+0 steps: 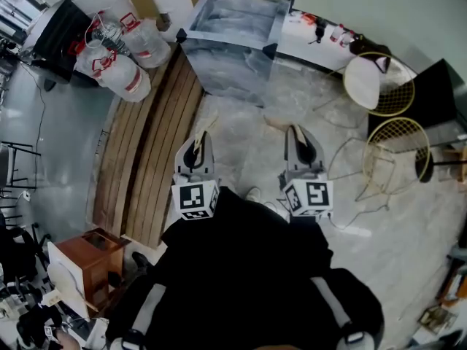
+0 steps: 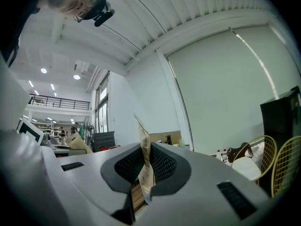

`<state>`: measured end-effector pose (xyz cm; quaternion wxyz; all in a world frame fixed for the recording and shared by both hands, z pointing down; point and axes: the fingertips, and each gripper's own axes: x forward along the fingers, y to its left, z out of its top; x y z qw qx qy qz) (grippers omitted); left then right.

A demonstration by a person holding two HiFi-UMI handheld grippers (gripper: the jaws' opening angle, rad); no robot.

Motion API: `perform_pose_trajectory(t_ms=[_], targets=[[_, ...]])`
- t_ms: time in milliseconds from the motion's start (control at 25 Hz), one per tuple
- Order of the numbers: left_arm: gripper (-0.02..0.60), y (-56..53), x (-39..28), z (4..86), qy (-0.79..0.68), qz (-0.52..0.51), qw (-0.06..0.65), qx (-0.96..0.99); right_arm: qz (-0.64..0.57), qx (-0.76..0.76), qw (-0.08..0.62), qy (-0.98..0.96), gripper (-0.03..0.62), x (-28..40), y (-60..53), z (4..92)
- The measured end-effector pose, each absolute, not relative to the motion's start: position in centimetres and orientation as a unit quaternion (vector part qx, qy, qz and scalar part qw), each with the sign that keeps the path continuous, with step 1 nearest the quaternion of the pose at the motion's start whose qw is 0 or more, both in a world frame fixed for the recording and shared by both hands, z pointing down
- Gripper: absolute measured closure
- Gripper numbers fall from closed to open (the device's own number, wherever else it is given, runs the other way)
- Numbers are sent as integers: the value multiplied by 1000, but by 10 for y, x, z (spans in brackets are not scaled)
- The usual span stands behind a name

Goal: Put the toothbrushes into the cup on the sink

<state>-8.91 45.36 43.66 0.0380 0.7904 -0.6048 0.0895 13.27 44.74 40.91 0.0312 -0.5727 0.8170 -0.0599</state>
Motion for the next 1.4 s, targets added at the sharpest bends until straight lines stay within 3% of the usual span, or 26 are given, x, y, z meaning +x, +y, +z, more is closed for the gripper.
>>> perform_pose_trajectory(t_ms=[760,1400], targets=[[560,373,-62,459,-589,89,46,802,-62,-574,28,816,566,147,376,426],[558,156,-101,457,-584,73,73,805,-58,-583,4,810,566,110,167,411]])
